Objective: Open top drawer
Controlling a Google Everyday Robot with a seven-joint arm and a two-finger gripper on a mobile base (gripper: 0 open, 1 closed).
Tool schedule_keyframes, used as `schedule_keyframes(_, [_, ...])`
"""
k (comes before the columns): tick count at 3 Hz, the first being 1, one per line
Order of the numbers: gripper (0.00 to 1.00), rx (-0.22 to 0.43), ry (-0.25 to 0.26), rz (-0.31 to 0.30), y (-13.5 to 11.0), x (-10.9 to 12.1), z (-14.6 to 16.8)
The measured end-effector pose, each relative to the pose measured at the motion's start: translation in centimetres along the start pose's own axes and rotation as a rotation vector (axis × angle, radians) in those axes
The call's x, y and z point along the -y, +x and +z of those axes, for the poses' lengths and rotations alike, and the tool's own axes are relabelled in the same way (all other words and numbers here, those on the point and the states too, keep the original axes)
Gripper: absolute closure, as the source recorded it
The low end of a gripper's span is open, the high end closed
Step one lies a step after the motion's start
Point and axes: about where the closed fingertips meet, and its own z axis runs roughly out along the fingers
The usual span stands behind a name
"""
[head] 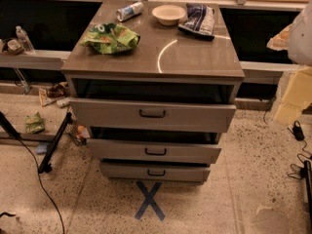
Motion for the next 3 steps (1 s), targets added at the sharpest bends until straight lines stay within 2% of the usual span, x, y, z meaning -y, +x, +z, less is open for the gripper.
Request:
schedule_keyframes(2, [0.0, 0.014, 0.004, 0.008, -0.1, 0.0, 0.2])
schedule_keyframes(3, [0.0, 0.039, 0.004, -0.048, -1.8, -0.5, 2.7])
